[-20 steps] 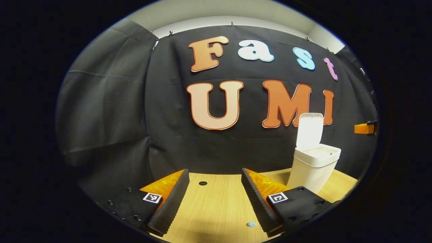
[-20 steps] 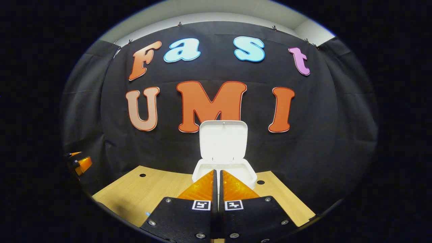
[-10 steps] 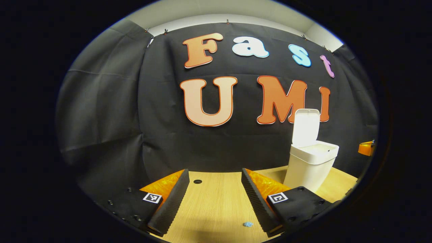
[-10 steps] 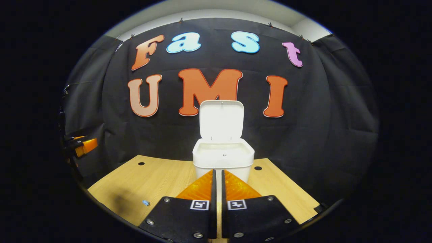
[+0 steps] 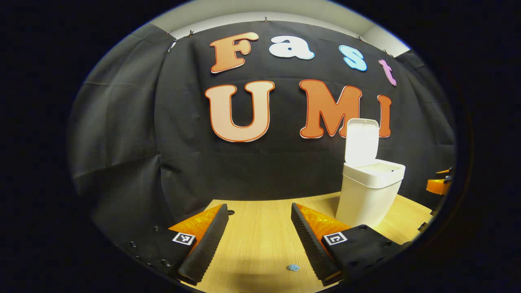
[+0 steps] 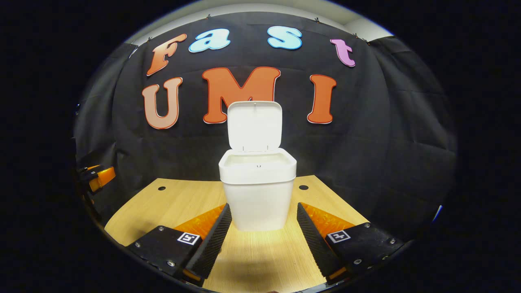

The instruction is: Press the lid of the desktop garbage bin to open it, pick up the crumpled paper on the desktop and throw it into the bin, then pick up the pop can on the desktop and drop it into the bin, and finally close the garbage bin lid.

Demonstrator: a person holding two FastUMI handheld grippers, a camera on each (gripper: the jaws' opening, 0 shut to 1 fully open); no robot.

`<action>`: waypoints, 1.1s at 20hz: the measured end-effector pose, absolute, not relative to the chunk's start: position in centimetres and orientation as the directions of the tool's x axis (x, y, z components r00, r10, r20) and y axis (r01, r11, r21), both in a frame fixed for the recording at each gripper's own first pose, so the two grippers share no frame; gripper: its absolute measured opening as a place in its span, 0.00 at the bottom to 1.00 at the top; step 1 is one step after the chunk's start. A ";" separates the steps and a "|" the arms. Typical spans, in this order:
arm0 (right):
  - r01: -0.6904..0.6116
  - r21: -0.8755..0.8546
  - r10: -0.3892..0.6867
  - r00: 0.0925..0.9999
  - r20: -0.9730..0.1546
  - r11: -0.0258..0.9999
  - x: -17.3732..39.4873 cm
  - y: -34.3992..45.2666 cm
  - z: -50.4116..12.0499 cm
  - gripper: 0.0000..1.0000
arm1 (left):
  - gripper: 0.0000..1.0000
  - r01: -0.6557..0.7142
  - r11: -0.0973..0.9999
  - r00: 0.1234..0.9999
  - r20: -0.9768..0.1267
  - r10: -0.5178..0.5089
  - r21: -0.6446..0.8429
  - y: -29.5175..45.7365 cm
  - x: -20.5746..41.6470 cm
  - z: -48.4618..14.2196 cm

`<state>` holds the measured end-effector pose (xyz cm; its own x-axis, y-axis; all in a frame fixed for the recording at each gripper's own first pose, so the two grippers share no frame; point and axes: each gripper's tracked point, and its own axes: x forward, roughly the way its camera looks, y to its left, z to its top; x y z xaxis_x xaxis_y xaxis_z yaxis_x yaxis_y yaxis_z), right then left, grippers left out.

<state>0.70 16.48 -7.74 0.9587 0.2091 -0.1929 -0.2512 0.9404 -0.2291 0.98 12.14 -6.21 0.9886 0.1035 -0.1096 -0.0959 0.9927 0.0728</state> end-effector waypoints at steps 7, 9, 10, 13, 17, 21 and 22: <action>-0.217 -0.248 0.157 0.958 -0.240 0.944 1.0 14.8 -9.2 0.98 | 0.99 -0.037 0.998 0.978 -0.201 0.047 0.053 9.5 2.6 -11.9; -0.208 -0.254 0.143 0.957 -0.252 0.944 1.1 14.5 -9.5 0.98 | 0.99 -0.020 0.998 0.971 -0.236 0.033 0.056 9.0 2.7 -13.9; -0.205 -0.258 0.138 0.957 -0.256 0.944 1.1 14.4 -9.6 0.98 | 0.99 -0.011 0.999 0.968 -0.250 0.023 0.050 8.7 2.9 -14.7; -0.193 -0.278 0.116 0.956 -0.271 0.941 0.9 13.8 -10.1 0.98 | 0.99 0.005 0.999 0.954 -0.299 0.008 0.041 8.0 3.0 -17.6; -0.174 -0.316 0.079 0.954 -0.291 0.933 0.9 13.1 -10.6 0.98 | 0.99 0.032 0.999 0.936 -0.352 -0.021 0.027 6.8 3.3 -20.6; -0.158 -0.333 0.045 0.946 -0.321 0.930 0.6 11.9 -11.5 0.98 | 0.99 0.058 0.997 0.915 -0.401 -0.036 0.043 5.8 3.4 -24.0; -0.155 -0.333 0.039 0.943 -0.331 0.930 0.4 11.6 -11.9 0.98 | 0.99 0.063 0.996 0.907 -0.419 -0.033 0.058 5.8 3.2 -24.9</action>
<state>0.41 11.59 -11.92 0.9429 0.0386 -0.3308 -0.1548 0.9303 -0.3326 3.24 5.84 -24.94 0.9072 -0.0331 -0.4193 0.0631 0.9963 0.0579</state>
